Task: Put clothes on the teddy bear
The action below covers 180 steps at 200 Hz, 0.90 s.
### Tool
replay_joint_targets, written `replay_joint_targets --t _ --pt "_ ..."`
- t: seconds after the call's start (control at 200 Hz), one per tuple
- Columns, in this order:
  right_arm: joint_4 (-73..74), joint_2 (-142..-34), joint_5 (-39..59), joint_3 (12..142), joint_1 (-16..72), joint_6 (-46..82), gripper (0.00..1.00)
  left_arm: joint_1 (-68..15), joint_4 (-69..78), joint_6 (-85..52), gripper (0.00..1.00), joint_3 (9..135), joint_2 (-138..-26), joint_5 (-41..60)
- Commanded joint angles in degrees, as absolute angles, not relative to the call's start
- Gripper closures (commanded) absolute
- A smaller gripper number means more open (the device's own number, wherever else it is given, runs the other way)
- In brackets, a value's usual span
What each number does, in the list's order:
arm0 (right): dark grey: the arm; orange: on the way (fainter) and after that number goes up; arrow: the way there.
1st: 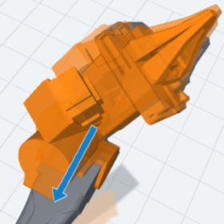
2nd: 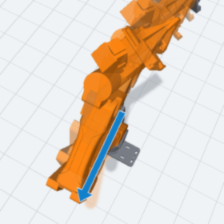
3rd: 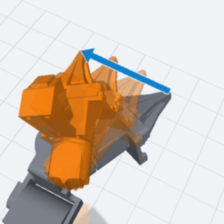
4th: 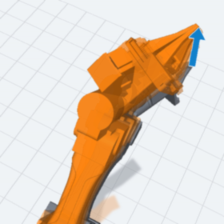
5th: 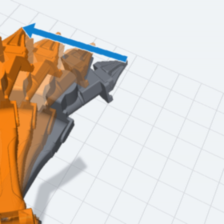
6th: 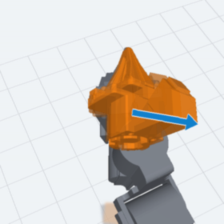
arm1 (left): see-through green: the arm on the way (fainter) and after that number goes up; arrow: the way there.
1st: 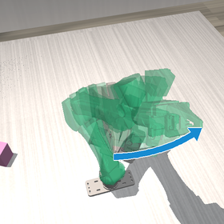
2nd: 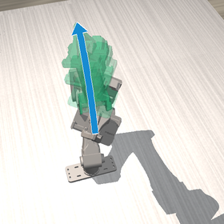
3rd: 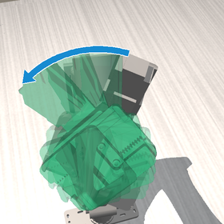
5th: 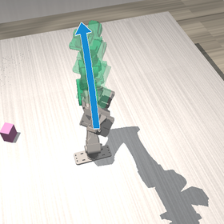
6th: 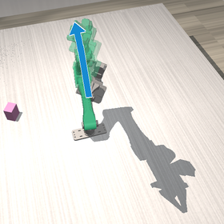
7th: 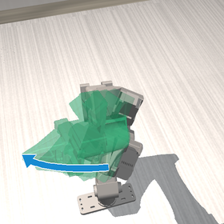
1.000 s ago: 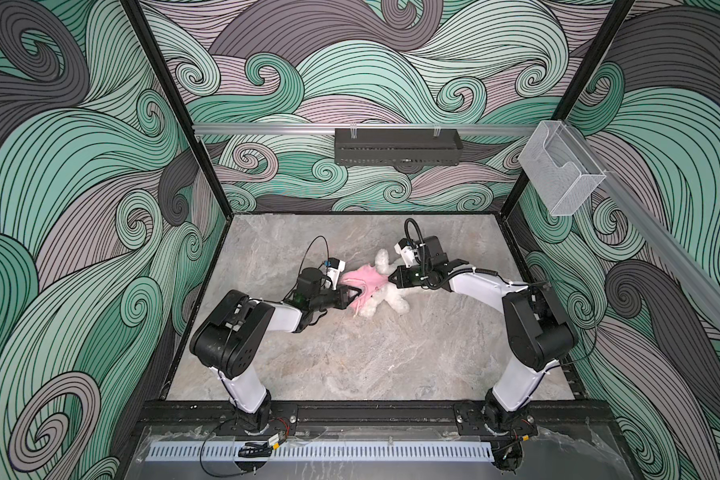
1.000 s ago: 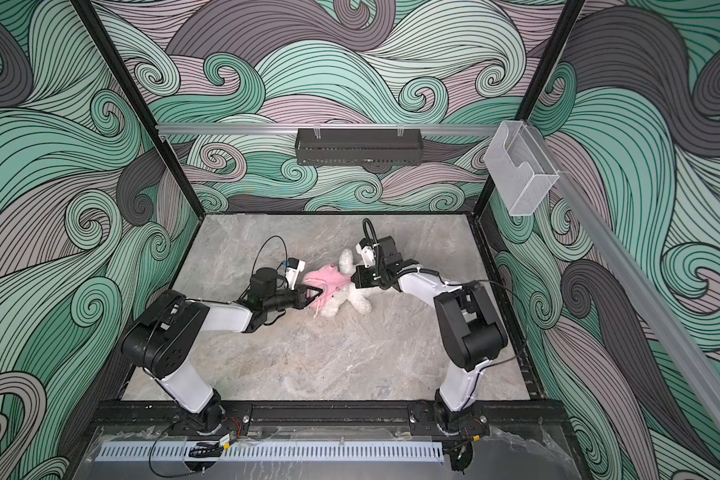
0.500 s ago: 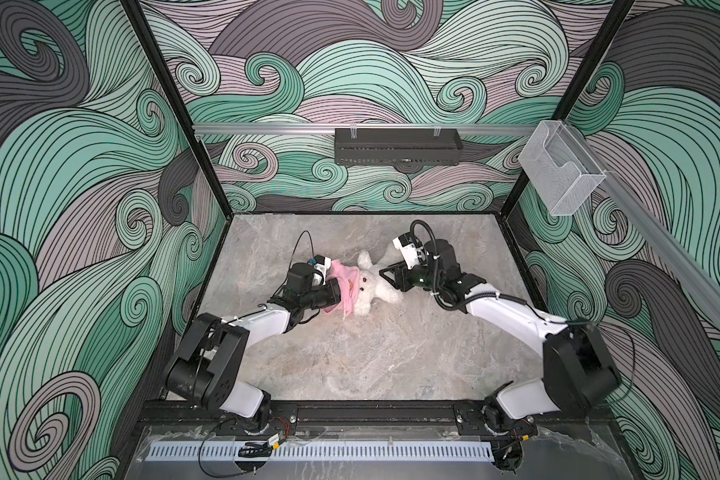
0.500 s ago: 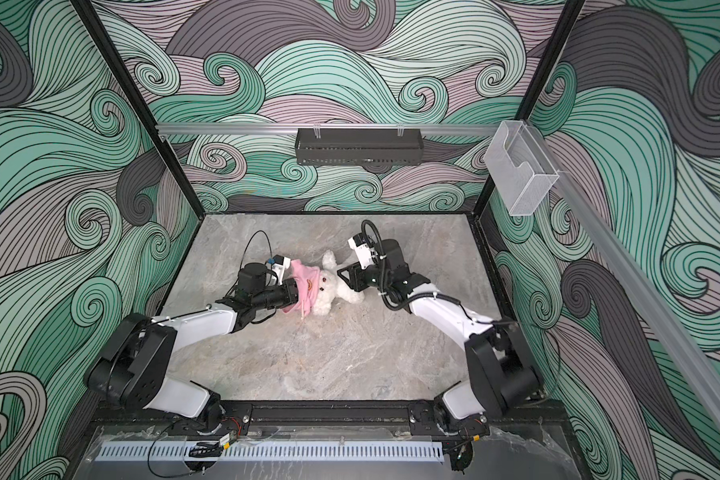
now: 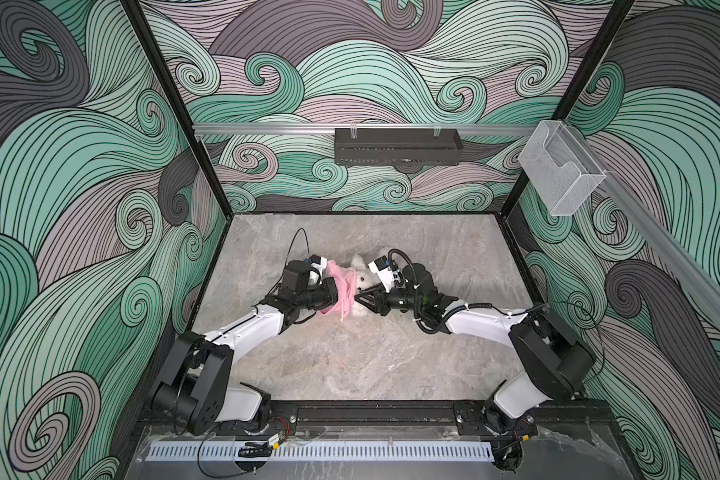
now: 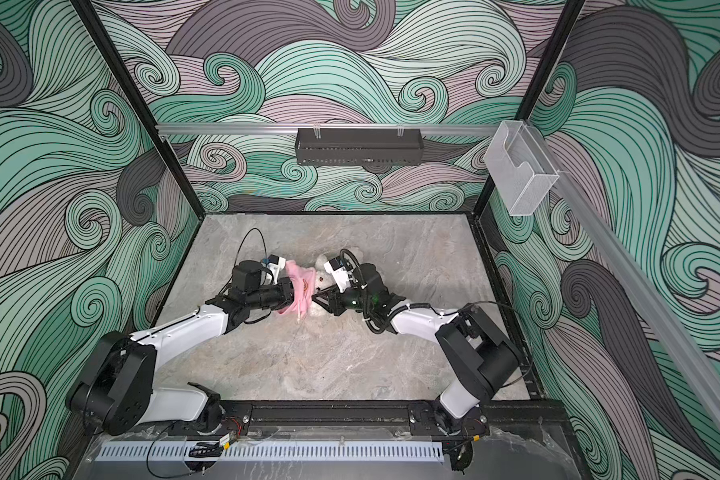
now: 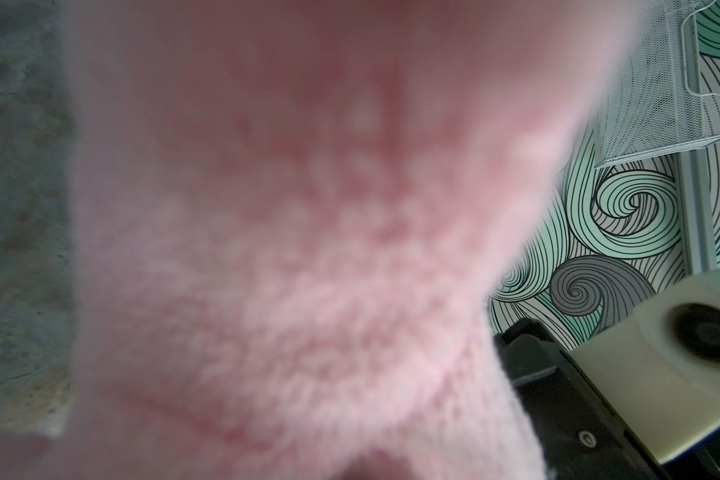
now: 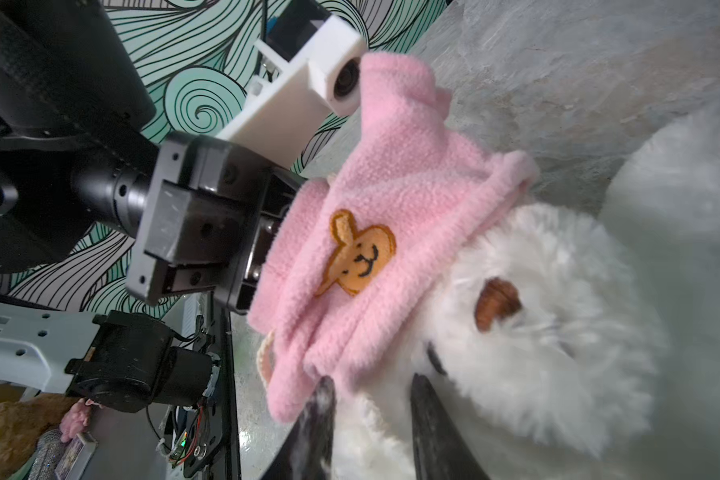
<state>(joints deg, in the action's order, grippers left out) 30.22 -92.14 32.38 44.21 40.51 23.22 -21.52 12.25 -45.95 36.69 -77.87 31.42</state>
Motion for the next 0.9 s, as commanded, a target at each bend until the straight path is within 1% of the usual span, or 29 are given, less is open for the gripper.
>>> replay_joint_targets --t 0.0,0.055,0.12,0.21,0.33,0.525,0.59,0.66,0.71,0.76,0.895 --pt "36.3 -92.7 34.1 44.2 42.0 26.7 0.73 -21.8 12.2 -45.0 1.00 38.9 -77.4 32.1" --pt "36.4 -93.2 33.9 44.2 42.3 27.0 0.76 -21.9 12.4 -44.9 1.00 39.0 -77.7 32.2" --pt "36.0 -93.7 33.0 44.3 42.7 27.2 0.76 -21.9 12.6 -45.0 1.00 39.2 -77.9 32.4" --pt "35.6 -94.9 31.9 44.4 43.0 27.5 0.76 -22.0 13.2 -45.3 1.00 39.3 -78.0 32.6" --pt "37.4 -95.8 30.2 43.4 43.1 29.1 0.72 -22.0 13.3 -45.5 1.00 39.4 -77.9 32.4" --pt "38.0 -95.4 28.4 42.2 43.6 29.9 0.72 -22.3 14.1 -46.6 1.00 39.5 -77.9 32.1" --pt "39.7 -96.5 28.7 42.6 44.4 30.9 0.76 -22.3 14.4 -46.9 1.00 39.5 -77.9 31.8" --pt "42.2 -97.3 27.8 42.1 44.7 32.8 0.87 -22.4 14.9 -47.6 1.00 39.3 -77.8 31.4" --pt "42.7 -96.3 25.1 40.5 44.4 33.3 0.95 -22.4 14.8 -48.2 1.00 39.2 -77.3 30.8" --pt "40.6 -94.5 22.2 39.2 44.2 32.8 1.00 -22.2 13.2 -49.4 1.00 39.3 -76.4 28.9" --pt "30.0 -88.4 12.3 36.2 44.0 31.3 1.00 -22.0 8.5 -53.6 1.00 40.0 -73.4 25.3"
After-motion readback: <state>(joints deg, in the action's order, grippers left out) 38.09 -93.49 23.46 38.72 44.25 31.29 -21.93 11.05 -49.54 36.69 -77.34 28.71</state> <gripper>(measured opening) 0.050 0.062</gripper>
